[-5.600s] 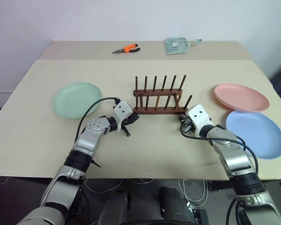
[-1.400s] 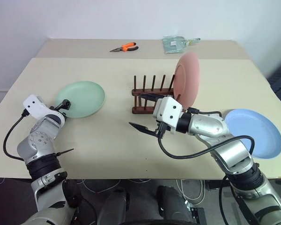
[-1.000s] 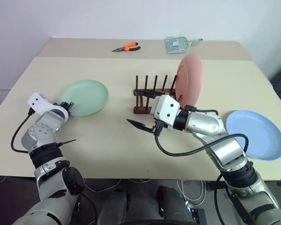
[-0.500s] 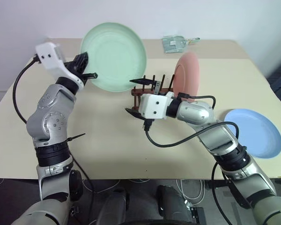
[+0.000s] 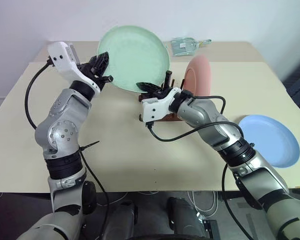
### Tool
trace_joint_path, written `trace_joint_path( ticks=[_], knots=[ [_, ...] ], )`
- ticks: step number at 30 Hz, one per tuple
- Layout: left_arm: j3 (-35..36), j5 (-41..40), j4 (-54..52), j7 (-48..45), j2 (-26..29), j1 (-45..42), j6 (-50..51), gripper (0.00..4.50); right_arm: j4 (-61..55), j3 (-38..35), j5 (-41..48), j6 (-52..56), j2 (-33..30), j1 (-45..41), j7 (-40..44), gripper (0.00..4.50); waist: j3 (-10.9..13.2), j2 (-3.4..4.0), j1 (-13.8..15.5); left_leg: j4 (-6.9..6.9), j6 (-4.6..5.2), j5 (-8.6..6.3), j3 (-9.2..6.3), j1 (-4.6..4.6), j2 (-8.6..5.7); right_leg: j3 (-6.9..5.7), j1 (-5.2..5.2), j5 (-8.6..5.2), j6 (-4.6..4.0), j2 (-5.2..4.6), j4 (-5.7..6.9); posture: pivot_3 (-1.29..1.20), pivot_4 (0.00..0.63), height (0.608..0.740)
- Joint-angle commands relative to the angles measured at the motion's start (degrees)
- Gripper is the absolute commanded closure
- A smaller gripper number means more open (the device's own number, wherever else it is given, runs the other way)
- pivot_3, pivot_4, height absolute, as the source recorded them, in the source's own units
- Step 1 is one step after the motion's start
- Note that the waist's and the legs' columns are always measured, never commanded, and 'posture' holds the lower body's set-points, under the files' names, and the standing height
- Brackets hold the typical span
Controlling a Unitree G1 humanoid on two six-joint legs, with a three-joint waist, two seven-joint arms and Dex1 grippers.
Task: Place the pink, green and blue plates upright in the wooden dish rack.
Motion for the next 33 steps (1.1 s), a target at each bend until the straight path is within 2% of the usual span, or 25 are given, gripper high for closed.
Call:
trace_joint_path(
  ticks=[1,3,6,8,14,18,22,33],
  knots=[
    [6.97,-3.33,1.61,4.84,-0.24,-6.22,-6.69,1.45,-3.11,-4.26,2.49,0.4,1.47,1.78,-1.29,4.5,0.03,-0.04,-0.07,0.01,0.0,0.0,-0.01,-0.01,0.0,-0.01,0.0,0.0,0.0,0.0,-0.01,0.0,0.15,0.74],
    [9.43,-0.86,4.63,5.74,2.16,-7.59,-11.33,1.45,-6.16,-7.82,7.89,2.24,3.91,3.99,-1.06,4.5,0.03,-0.04,-0.28,-0.02,0.0,0.0,0.01,0.0,0.0,0.0,0.0,0.0,0.0,0.0,-0.02,0.0,0.15,0.74],
    [6.75,8.91,8.35,1.19,9.44,-3.87,-18.7,1.45,-14.3,-14.8,21.49,9.17,9.26,8.78,1.54,4.5,0.03,0.0,-0.68,-0.13,-0.07,0.04,0.08,0.07,0.05,0.12,-0.06,0.0,-0.01,0.11,0.01,0.0,0.15,0.74],
    [2.09,14.34,10.17,-4.88,13.65,2.11,-22.5,1.45,-21.23,-20.48,33.02,18.79,14.15,11.63,2.26,4.5,0.01,0.08,-0.68,-0.2,-0.09,0.05,0.09,0.1,0.1,0.18,-0.09,0.01,-0.02,0.18,0.02,0.0,0.15,0.74],
    [-14.24,22.37,6.89,-22.55,18.3,19.74,-29.16,1.45,-35.34,-31.57,53.35,42.3,23.31,15.23,-4.61,4.5,0.01,0.12,0.57,-0.12,0.02,-0.02,-0.09,0.02,0.03,0.16,0.03,0.01,-0.12,0.14,-0.01,0.0,0.15,0.74],
    [-21.73,22.56,2.66,-31.58,18.85,27.77,-30.41,1.45,-39.89,-35.72,61.17,52.53,26.91,16.35,-11.53,4.5,0.05,0.2,0.11,-0.17,0.01,-0.02,-0.09,-0.04,0.07,0.16,-0.13,-0.1,-0.35,0.15,0.03,0.0,0.15,0.74],
    [-25.71,22.23,-0.89,-36.53,19.03,31.08,-28.89,1.45,-41.42,-37.76,64.96,57.11,27.54,16.42,-15.78,4.5,0.06,0.47,-0.4,-0.26,0.02,-0.02,-0.05,-0.05,0.12,0.17,-0.3,-0.17,-0.47,0.16,0.09,0.0,0.15,0.74],
    [-28.94,25.32,-1.89,-38.27,17.72,31.75,-28.99,1.45,-40.49,-39.27,71.41,60.29,26.8,15.68,-21.1,4.5,0.0,0.59,-0.34,-0.27,0.03,-0.01,0.01,-0.05,0.13,0.17,-0.31,-0.19,-0.47,0.17,0.1,0.0,0.15,0.74]
  ],
)
